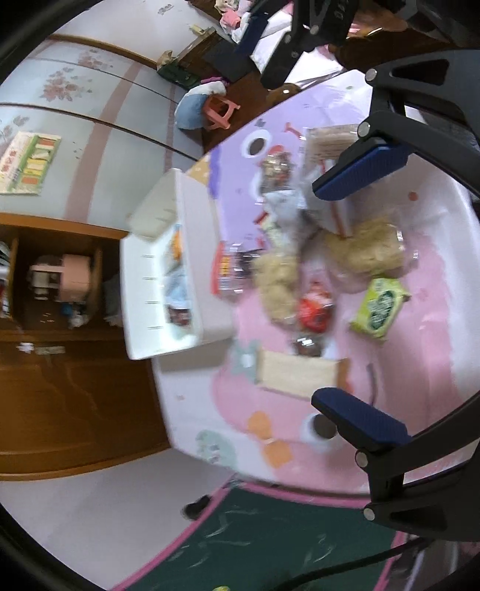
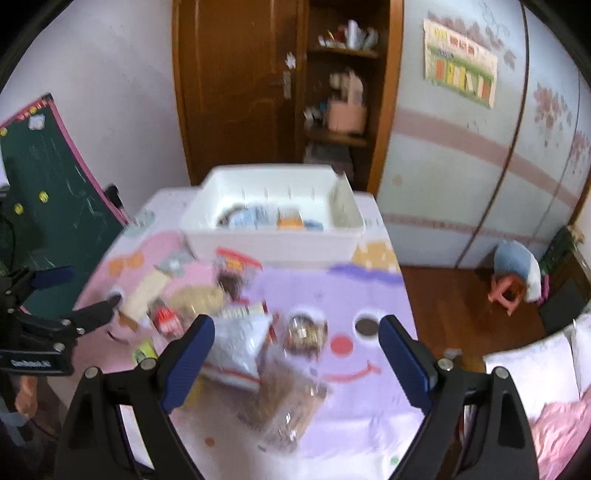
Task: Organize snacks
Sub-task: 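Move both tools back over the remaining snacks, then grasp the puffed-snack bag with the left tool while the right tool lifts the bread bag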
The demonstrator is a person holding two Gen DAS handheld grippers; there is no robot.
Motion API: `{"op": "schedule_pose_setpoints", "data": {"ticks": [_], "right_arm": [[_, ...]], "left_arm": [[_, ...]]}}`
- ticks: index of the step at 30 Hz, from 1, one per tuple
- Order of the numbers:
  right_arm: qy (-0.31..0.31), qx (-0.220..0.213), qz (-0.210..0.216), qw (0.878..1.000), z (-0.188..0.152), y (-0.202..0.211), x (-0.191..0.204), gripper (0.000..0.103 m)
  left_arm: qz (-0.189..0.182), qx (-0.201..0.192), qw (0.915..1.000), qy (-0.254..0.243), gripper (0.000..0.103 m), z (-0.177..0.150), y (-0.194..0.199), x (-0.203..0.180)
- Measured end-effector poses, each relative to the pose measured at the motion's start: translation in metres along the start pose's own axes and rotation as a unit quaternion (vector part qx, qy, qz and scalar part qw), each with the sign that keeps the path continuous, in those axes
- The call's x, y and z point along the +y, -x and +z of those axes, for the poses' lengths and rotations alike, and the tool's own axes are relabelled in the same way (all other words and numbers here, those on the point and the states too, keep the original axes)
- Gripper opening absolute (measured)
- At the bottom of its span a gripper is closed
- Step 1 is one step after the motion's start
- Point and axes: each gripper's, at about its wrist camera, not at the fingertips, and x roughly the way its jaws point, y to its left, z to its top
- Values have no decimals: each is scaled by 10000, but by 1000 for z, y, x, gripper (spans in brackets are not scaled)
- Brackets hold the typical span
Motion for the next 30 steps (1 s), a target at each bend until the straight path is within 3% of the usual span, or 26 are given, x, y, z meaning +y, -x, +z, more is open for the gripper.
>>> {"op": "schedule_pose_setpoints", "data": {"ticks": [5, 14, 26, 30], "right_arm": [[-353, 587, -116, 9976, -36, -38, -4, 91], [-897, 1283, -56, 9877, -57, -85, -12, 91], [-792, 2099, 281, 9741, -68, -132, 7, 91], [-765, 2129, 367, 9734, -72, -136, 6, 91]], "left_arm": [[-43, 309, 9995, 35, 101, -28, -29, -3], [5, 627, 9964, -574, 101, -45, -72, -39], [-111, 1098, 9932, -363, 101, -50, -105, -40], [-137, 1260, 9916, -244, 101, -51, -116, -38]]}}
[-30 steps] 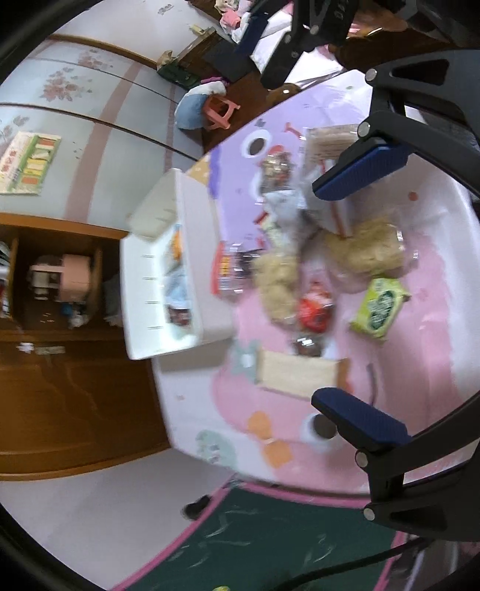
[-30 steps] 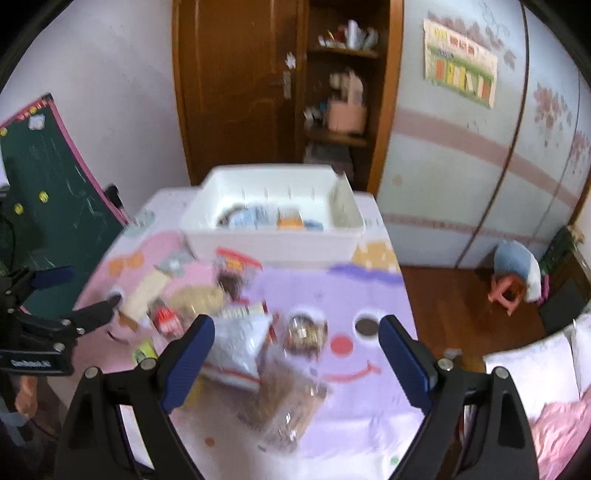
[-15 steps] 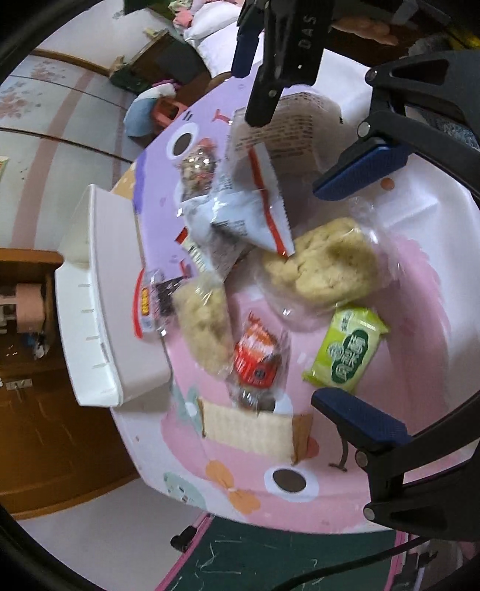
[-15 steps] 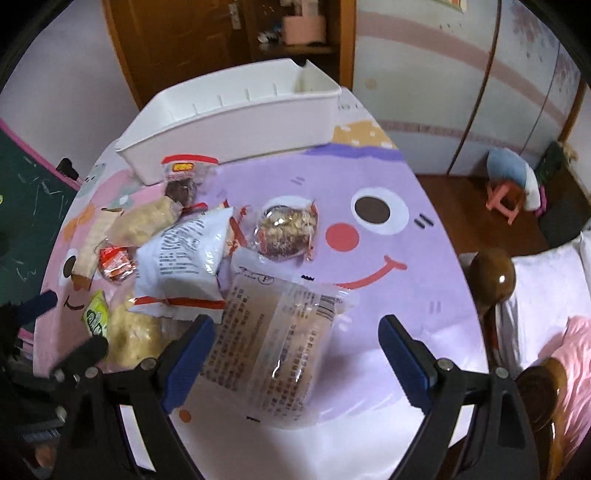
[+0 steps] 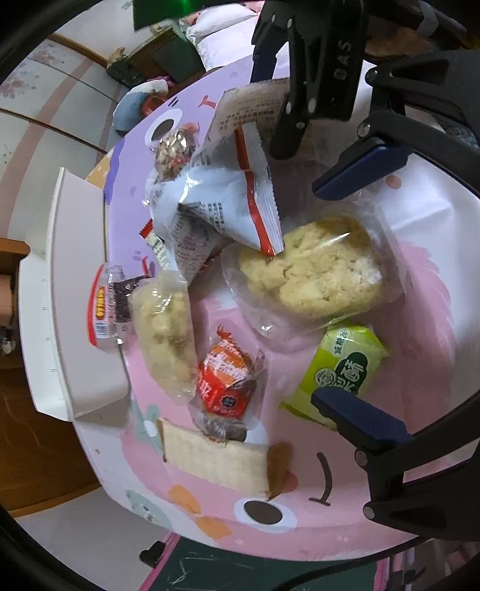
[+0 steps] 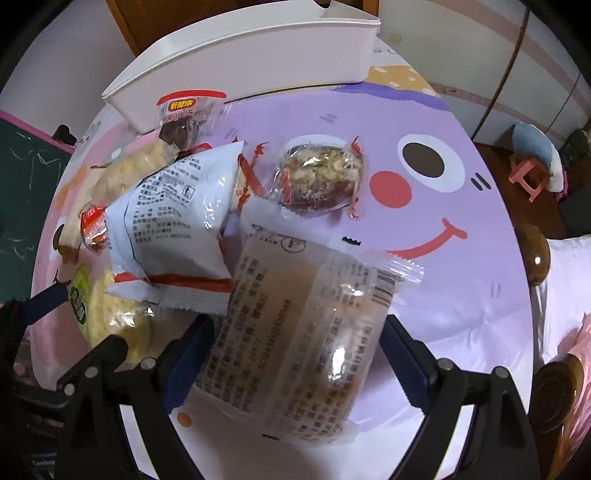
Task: Organize snacks
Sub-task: 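Grasp the puffed-snack bag with the left tool while the right tool lifts the bread bag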
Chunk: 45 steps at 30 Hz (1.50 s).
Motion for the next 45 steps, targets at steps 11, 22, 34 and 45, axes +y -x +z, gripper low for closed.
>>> {"op": "schedule_pose_setpoints", "data": {"ticks": [11, 22, 34, 45], "right_arm": [[323, -143, -142, 9993, -14, 10, -16, 80], [303, -223, -75, 9993, -15, 11, -18, 78], [62, -208, 422, 9989, -27, 31, -21, 71], [297, -941, 496, 9939, -29, 96, 1, 70]], "left_arm": [[38, 162, 9996, -238, 68, 6, -18, -19], [-163, 218, 9996, -108, 56, -5, -17, -13], [-110, -463, 9988, 112, 56, -17, 47, 7], [29, -944, 9955, 85, 56, -12, 107, 10]]}}
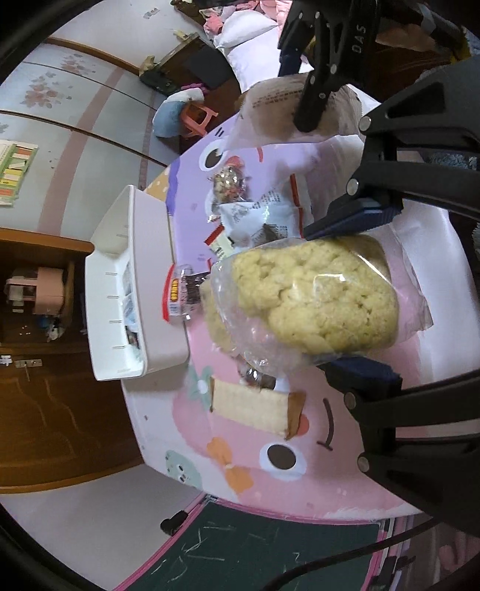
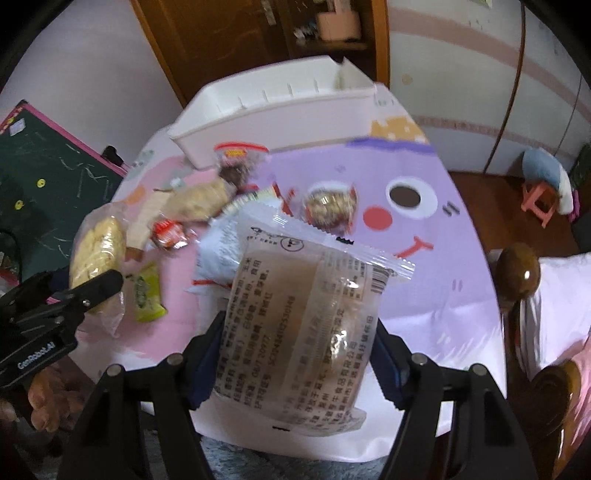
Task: Organize snacks
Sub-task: 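Grasp the puffed-snack bag with the left tool while the right tool lifts the bread bag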
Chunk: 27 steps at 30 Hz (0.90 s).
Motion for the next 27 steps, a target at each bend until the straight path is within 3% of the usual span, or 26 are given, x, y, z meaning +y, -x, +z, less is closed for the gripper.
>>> {"op": "schedule_pose_setpoints", "data": {"ticks": [7, 12, 22, 27], "right_arm": [[346, -372, 78, 9987, 20, 26, 20, 70], [715, -750, -124, 9945, 50, 48, 35, 71], [930, -1831, -533, 9772, 168, 102, 36, 71], [947, -2147, -669, 9698, 230, 115, 37, 71]], "left_arm": [[93, -152, 9998, 53, 56, 13, 20, 8], [266, -441, 9986, 79, 56, 44, 42, 20], [638, -1354, 9887, -113, 56, 160, 96, 30], [859, -1734, 9810, -172, 56, 223, 106, 29]]}}
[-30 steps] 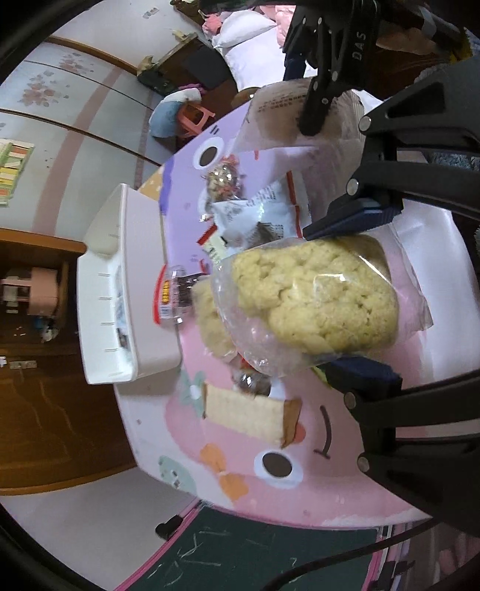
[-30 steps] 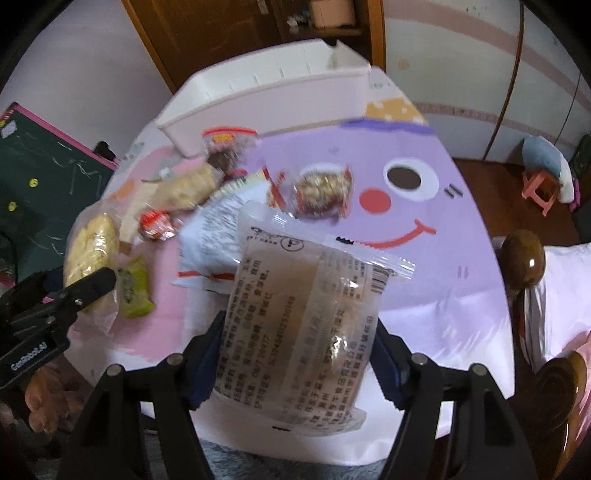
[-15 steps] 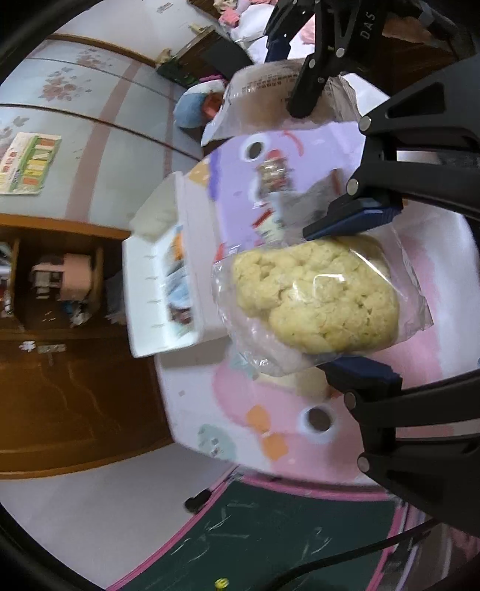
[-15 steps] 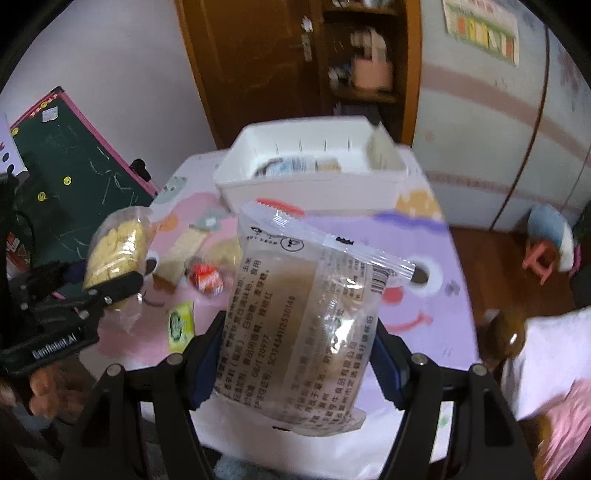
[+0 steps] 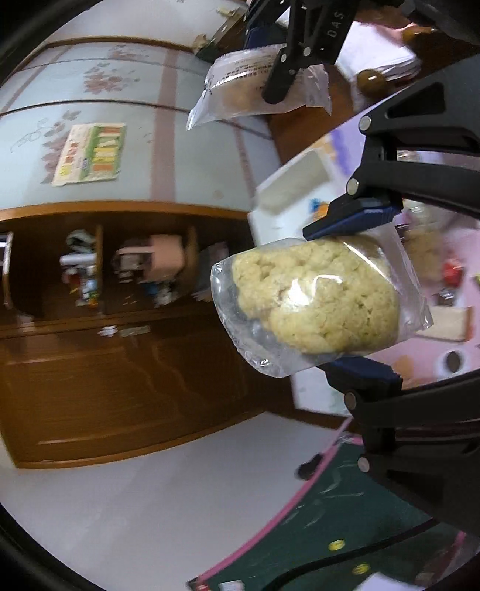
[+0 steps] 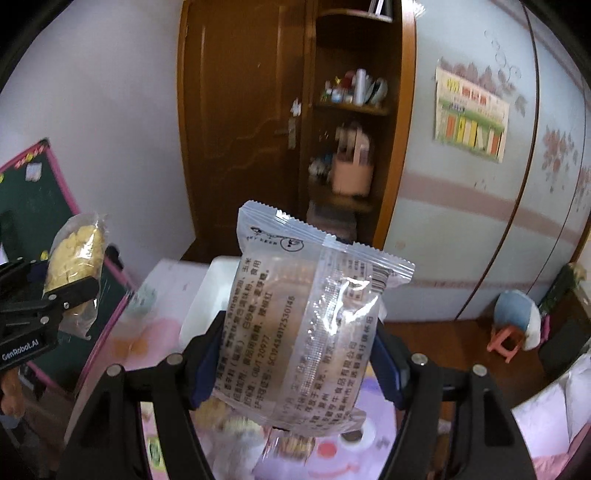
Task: Organize snacks
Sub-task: 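Grasp the puffed-snack bag with the left tool while the right tool lifts the bread bag, then lower both bags into the white tray and open both tools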
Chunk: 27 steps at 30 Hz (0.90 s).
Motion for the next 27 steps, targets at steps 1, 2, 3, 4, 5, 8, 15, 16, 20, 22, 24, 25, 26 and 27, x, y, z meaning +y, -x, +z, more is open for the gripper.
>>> {"op": "schedule_pose_setpoints", "data": {"ticks": [1, 2, 3, 4, 5, 8, 15, 16, 20, 22, 24, 25, 26, 27], "right_arm": [[5, -64, -43, 10000, 12, -4, -1, 71], [-17, -122, -86, 9999, 24, -10, -2, 71], [-42, -146, -105, 9998, 33, -16, -4, 71], [-71, -170, -132, 9997, 42, -22, -6, 71], [-69, -182, -181, 9996, 53, -32, -7, 71], [-103, -110, -330, 9993, 74, -64, -11, 71], [-511, 615, -31, 9968, 75, -151, -24, 71], [-513, 719, -6, 9961, 71, -162, -22, 71], [-426, 1085, -3, 9932, 50, -202, -12, 71], [-380, 1210, 10, 9919, 43, -214, -7, 71], [-354, 1346, 35, 9903, 35, -228, -3, 71], [-350, 1400, 29, 9895, 32, -233, -1, 71], [-352, 1470, 20, 9885, 27, -240, -1, 71], [-349, 1521, 15, 9878, 23, -243, 0, 71]], "left_arm": [[46, -48, 10000, 25, 56, 14, -7, 0], [64, -57, 9999, 54, 56, 25, -14, 0], [74, -45, 9999, 90, 56, 37, -23, 1], [96, -34, 9999, 139, 56, 50, -35, 2], [126, -36, 9997, 189, 56, 60, -44, 3], [237, 83, 9992, 323, 56, 85, -86, 7], [307, 627, 9972, 252, 56, 78, -187, -3], [273, 745, 9965, 261, 56, 74, -201, -4], [235, 1082, 9935, 267, 56, 54, -243, -13], [227, 1243, 9916, 290, 57, 44, -264, -15], [202, 1381, 9897, 307, 57, 34, -274, -15], [200, 1462, 9886, 309, 57, 29, -282, -17], [200, 1525, 9877, 298, 57, 25, -287, -18], [205, 1574, 9869, 292, 57, 19, -290, -19]]}}
